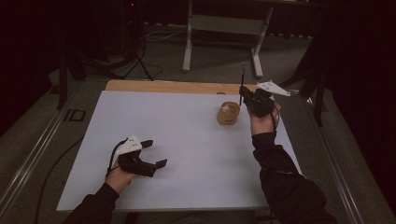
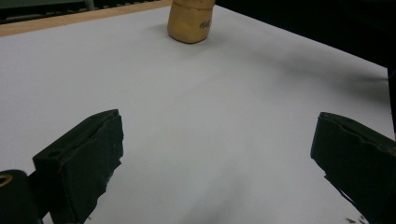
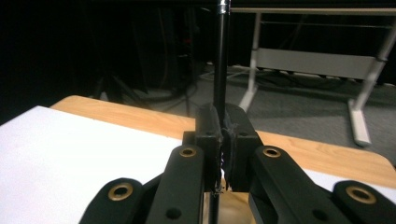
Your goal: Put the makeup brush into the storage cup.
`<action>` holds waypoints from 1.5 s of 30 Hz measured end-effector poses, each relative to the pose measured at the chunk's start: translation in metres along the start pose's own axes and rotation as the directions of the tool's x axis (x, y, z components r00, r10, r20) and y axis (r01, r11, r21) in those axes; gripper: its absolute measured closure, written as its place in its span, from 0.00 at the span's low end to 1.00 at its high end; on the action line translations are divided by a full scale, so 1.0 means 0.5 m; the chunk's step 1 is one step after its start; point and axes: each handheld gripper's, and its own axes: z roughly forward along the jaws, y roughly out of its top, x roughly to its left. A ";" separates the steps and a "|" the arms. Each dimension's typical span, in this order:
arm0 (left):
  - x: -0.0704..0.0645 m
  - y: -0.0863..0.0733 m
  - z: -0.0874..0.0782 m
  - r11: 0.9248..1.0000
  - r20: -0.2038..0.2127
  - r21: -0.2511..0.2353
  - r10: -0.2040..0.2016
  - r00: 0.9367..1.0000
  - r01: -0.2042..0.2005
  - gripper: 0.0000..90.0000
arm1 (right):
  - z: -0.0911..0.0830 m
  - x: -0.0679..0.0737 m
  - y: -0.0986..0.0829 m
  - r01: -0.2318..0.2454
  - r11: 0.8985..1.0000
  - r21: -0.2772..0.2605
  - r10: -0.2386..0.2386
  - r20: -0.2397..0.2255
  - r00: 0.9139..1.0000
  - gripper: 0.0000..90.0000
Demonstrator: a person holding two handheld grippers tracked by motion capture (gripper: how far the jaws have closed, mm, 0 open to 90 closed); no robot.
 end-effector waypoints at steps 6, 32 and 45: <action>0.001 -0.001 0.000 1.000 0.006 -0.002 -0.008 1.000 0.008 0.03 | 0.017 -0.012 -0.007 -0.002 1.000 -0.013 0.001 -0.007 1.000 0.95; 0.002 -0.002 0.000 1.000 0.021 -0.003 -0.010 1.000 0.010 0.03 | 0.113 -0.061 -0.090 -0.046 0.998 0.049 0.046 0.000 0.999 0.95; 0.002 -0.003 0.001 1.000 0.026 0.008 -0.013 1.000 0.013 0.03 | 0.146 -0.069 -0.141 -0.032 0.995 0.090 0.033 -0.011 0.999 0.95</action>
